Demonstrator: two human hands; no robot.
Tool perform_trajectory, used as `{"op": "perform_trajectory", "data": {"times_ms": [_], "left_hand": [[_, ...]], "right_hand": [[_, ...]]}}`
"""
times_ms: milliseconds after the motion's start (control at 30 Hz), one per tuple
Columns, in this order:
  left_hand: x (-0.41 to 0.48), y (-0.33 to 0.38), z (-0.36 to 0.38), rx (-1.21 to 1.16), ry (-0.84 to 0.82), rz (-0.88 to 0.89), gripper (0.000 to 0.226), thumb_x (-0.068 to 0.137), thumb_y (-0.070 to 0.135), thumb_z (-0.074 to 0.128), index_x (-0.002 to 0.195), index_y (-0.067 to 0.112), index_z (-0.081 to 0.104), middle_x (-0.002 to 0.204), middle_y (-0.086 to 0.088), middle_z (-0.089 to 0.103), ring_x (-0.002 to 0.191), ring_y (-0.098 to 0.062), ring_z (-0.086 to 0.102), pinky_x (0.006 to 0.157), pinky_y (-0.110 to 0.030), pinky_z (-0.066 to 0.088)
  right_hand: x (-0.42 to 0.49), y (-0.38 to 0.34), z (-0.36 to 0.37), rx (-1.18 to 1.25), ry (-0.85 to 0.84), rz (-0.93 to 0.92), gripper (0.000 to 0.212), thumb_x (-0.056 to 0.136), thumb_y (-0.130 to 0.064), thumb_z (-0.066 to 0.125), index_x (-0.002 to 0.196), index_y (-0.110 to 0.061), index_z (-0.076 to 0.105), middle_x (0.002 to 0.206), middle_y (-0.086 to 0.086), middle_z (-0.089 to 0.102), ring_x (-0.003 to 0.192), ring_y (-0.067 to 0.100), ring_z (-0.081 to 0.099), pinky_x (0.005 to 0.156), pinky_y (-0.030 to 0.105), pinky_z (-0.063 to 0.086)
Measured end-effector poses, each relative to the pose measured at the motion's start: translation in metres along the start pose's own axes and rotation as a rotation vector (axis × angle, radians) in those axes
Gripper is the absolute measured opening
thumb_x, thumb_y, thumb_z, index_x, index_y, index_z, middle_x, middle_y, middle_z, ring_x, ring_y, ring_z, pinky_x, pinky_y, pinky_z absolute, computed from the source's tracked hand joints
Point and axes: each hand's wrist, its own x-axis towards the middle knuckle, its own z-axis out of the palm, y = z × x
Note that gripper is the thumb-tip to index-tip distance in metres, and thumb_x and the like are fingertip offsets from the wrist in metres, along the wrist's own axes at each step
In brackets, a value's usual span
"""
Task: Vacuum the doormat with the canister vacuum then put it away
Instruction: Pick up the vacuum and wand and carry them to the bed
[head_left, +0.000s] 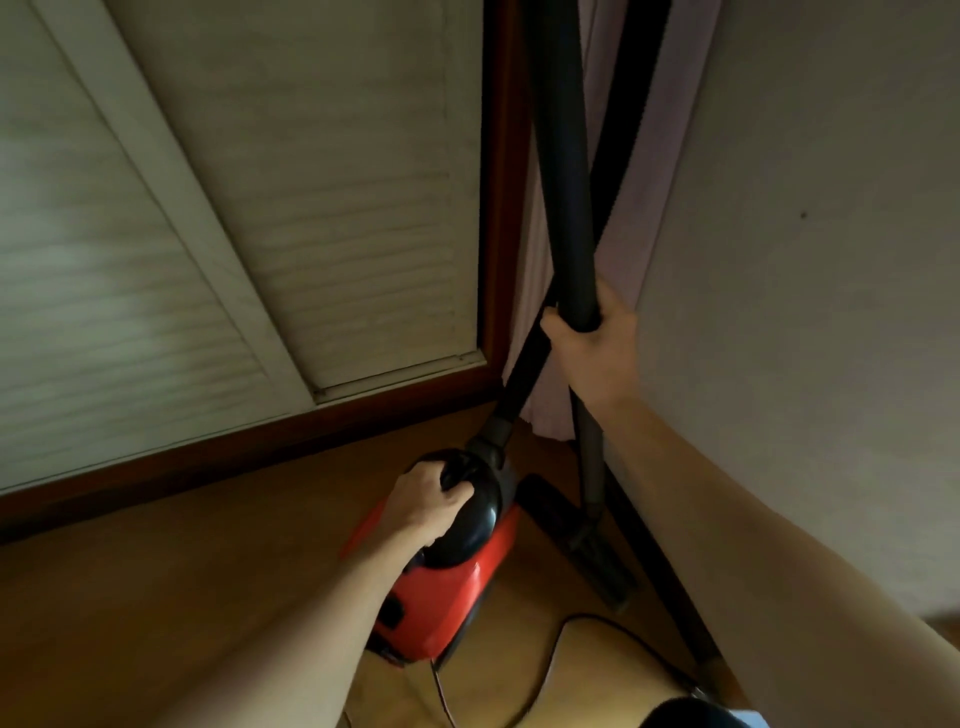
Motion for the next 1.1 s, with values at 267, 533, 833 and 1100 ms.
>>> {"op": "perform_trajectory", "data": {"times_ms": [267, 533, 833, 1100], "left_hand": [[-0.114, 0.093, -0.183, -0.036, -0.011, -0.056, 0.015, 0.086, 0.031, 0.063, 0.082, 0.018, 0.058, 0.083, -0.021, 0.069, 0.075, -0.040, 0.070, 0.052, -0.027, 0.041], [-0.241, 0.188, -0.371, -0.168, 0.097, -0.121, 0.028, 0.085, 0.024, 0.063, 0.062, 0.022, 0.048, 0.047, 0.005, 0.048, 0.034, -0.015, 0.045, 0.039, -0.024, 0.036], [-0.342, 0.197, -0.468, -0.213, 0.224, -0.187, 0.016, 0.087, 0.022, 0.060, 0.076, 0.015, 0.051, 0.048, 0.005, 0.047, 0.028, -0.012, 0.043, 0.034, -0.022, 0.033], [-0.413, 0.171, -0.503, -0.275, 0.435, -0.414, 0.009, 0.088, 0.019, 0.057, 0.083, 0.012, 0.059, 0.051, 0.001, 0.042, 0.027, -0.009, 0.036, 0.034, -0.022, 0.028]], "right_hand": [[0.036, -0.224, 0.007, 0.022, -0.072, 0.085, 0.013, 0.088, 0.001, 0.068, 0.085, 0.003, 0.055, 0.075, 0.008, 0.048, 0.066, 0.010, 0.047, 0.059, 0.022, 0.041], [0.065, -0.461, 0.008, 0.031, -0.174, 0.056, 0.020, 0.085, -0.004, 0.071, 0.078, -0.015, 0.056, 0.065, 0.011, 0.051, 0.058, 0.036, 0.051, 0.050, 0.038, 0.046], [0.037, -0.580, 0.032, 0.112, -0.274, 0.024, 0.042, 0.084, -0.002, 0.071, 0.070, -0.035, 0.050, 0.059, -0.013, 0.046, 0.055, 0.012, 0.043, 0.053, 0.035, 0.041], [0.033, -0.618, 0.087, 0.251, -0.481, -0.060, 0.017, 0.079, -0.016, 0.068, 0.081, -0.011, 0.051, 0.068, 0.025, 0.044, 0.059, 0.046, 0.046, 0.048, 0.053, 0.046]]}}
